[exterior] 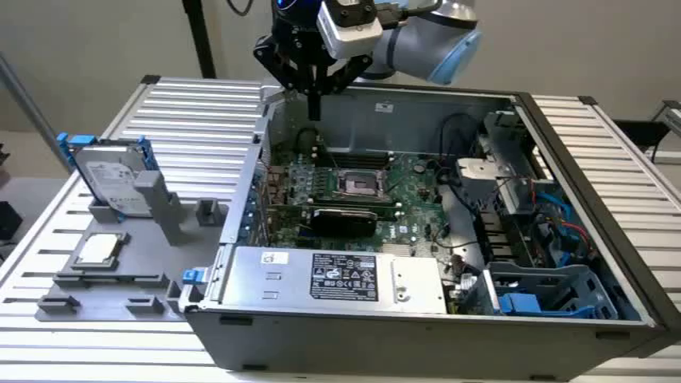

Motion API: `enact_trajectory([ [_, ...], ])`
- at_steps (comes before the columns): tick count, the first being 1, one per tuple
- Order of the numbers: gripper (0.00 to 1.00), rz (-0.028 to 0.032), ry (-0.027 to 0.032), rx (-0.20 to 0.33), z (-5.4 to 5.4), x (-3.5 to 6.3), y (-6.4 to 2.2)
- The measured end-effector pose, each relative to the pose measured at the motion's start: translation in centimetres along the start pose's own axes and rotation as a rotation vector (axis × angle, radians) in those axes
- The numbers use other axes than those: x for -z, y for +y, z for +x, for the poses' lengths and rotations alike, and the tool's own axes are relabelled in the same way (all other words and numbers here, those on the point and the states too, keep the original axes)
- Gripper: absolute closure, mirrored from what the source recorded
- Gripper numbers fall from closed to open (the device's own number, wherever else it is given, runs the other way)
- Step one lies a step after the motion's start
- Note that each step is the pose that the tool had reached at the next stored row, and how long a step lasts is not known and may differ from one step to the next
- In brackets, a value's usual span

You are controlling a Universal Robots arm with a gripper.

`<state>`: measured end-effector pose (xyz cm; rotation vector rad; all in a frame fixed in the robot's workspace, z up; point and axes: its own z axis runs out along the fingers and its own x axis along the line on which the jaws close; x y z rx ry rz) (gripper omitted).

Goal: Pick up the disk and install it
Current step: 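Reach for the disk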

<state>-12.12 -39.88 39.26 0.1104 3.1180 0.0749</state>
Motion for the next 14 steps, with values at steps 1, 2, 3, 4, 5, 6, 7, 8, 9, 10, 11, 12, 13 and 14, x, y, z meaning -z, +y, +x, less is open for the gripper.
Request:
enact_trajectory([
  [1,0.89,0.0,0.0,0.0,0.0,0.0,0.0],
  [2,0.89,0.0,0.0,0.0,0.0,0.0,0.0],
  [3,0.89,-0.0001,0.0,0.0,0.0,0.0,0.0],
  [4,0.89,0.0,0.0,0.0,0.0,0.0,0.0],
  [5,0.89,-0.0001,0.0,0.0,0.0,0.0,0.0],
  [6,0.89,-0.0001,0.0,0.0,0.0,0.0,0.0],
  [7,0.89,-0.0001,0.0,0.0,0.0,0.0,0.0],
  [8,0.89,0.0,0.0,0.0,0.0,0.0,0.0],
  [9,0.89,-0.0001,-0.0001,0.0,0.0,0.0,0.0],
  [10,0.89,-0.0001,-0.0001,0.0,0.0,0.0,0.0],
  [11,0.89,-0.0001,0.0,0.0,0.0,0.0,0.0],
  [12,0.89,-0.0001,0.0,0.0,0.0,0.0,0.0],
  [13,0.89,-0.0001,0.0,0.0,0.0,0.0,0.0],
  [14,0.89,-0.0001,0.0,0.0,0.0,0.0,0.0],
])
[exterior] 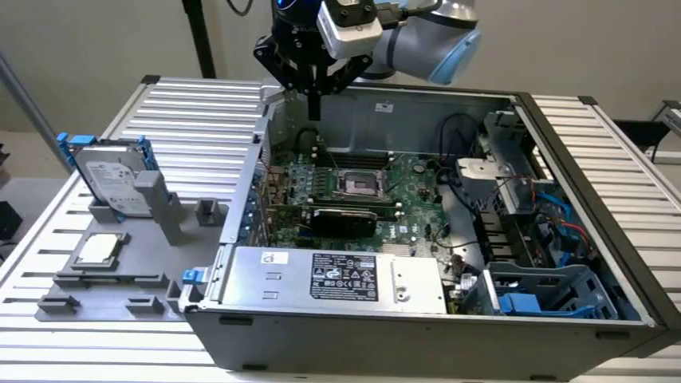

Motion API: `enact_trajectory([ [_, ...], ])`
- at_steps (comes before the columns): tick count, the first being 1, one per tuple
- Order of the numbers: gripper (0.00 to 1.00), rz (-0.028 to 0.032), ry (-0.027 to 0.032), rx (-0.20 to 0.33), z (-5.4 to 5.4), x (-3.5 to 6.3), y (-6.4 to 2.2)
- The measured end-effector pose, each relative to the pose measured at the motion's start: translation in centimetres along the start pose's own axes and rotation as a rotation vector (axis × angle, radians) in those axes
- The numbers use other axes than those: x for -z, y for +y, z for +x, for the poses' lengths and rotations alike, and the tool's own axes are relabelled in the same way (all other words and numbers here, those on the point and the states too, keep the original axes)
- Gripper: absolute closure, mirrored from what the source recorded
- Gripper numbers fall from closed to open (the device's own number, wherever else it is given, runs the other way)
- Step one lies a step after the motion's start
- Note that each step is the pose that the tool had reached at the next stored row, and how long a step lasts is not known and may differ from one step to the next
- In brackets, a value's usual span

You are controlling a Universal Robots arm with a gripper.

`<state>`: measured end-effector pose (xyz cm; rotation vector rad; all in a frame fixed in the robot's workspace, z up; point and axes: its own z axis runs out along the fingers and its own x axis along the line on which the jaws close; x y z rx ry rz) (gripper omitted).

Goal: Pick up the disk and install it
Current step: 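Reach for the disk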

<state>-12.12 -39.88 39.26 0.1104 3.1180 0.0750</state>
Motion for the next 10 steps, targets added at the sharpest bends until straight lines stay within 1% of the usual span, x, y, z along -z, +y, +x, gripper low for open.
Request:
enact_trajectory([
  [4,0.89,0.0001,0.0001,0.0,0.2,0.01,-0.05],
  [10,0.89,0.0,0.0,0.0,2.8,0.06,-0.42],
])
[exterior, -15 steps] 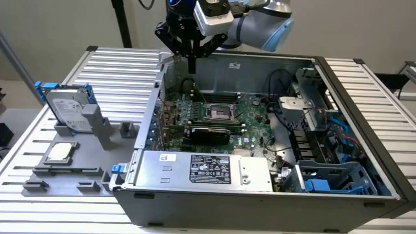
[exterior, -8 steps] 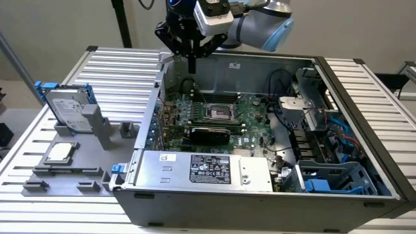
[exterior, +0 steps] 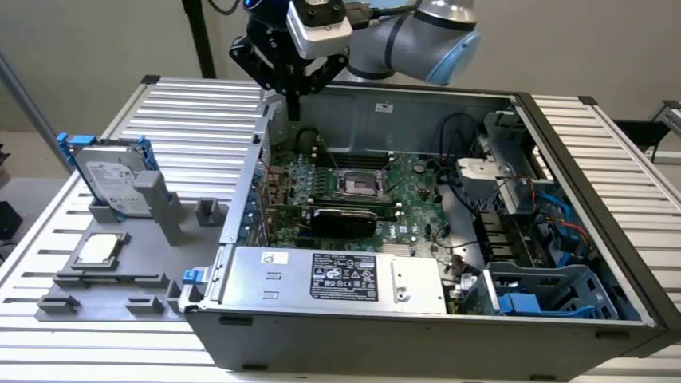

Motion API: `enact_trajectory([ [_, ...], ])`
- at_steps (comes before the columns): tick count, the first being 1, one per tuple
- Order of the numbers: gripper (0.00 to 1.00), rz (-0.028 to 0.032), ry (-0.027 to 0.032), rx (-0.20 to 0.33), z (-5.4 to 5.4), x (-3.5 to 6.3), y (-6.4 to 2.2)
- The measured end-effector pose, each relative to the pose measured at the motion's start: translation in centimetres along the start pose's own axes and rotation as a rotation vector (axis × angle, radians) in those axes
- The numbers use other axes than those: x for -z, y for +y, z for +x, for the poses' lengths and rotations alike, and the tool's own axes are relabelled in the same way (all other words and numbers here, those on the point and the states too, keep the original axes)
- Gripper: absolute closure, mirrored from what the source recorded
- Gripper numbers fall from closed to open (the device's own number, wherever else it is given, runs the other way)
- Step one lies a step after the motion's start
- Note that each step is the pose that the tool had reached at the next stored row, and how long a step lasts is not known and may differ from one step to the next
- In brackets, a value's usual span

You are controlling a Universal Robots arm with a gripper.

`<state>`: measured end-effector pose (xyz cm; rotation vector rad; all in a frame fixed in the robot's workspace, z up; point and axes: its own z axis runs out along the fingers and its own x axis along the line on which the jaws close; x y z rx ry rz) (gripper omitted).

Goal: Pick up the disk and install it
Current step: 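Reach for the disk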

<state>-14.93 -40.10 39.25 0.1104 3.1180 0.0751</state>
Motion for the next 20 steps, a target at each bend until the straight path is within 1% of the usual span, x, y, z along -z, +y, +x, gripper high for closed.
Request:
enact_trajectory([
  [20,0.89,0.0001,0.0001,0.0,9.1,-0.12,-0.68],
])
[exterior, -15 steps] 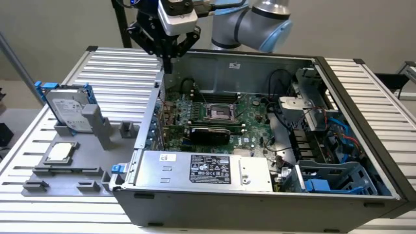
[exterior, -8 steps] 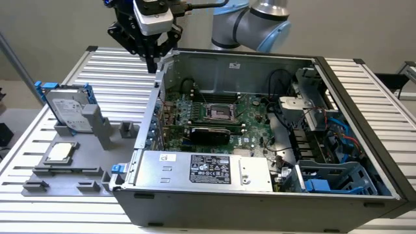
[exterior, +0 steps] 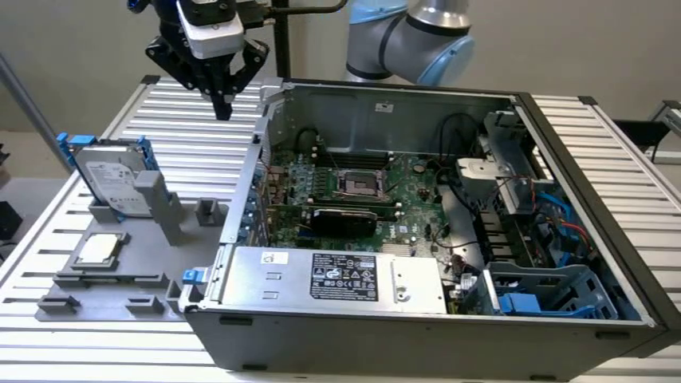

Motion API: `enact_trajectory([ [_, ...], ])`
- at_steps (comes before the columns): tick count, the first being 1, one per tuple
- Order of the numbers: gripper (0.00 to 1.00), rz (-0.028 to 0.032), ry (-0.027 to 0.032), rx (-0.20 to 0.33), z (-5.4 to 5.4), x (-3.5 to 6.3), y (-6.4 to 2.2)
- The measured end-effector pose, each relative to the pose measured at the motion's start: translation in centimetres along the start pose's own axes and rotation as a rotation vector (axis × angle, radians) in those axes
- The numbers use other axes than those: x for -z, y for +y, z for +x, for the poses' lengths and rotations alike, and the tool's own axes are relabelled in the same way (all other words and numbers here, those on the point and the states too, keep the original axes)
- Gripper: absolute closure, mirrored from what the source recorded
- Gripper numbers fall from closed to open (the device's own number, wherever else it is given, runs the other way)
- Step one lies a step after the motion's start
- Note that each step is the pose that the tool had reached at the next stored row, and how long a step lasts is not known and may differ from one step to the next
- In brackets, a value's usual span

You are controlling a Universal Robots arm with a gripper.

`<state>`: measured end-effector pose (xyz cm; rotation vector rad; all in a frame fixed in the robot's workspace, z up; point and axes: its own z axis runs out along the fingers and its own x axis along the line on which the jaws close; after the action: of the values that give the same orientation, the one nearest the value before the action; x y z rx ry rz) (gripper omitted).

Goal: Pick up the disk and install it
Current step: 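Reach for the disk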

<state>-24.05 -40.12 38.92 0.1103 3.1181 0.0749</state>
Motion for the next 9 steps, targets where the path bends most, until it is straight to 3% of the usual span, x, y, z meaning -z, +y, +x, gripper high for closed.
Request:
enact_trajectory([
  [9,0.89,0.0,-0.0001,0.0,4.1,-0.18,-0.3],
])
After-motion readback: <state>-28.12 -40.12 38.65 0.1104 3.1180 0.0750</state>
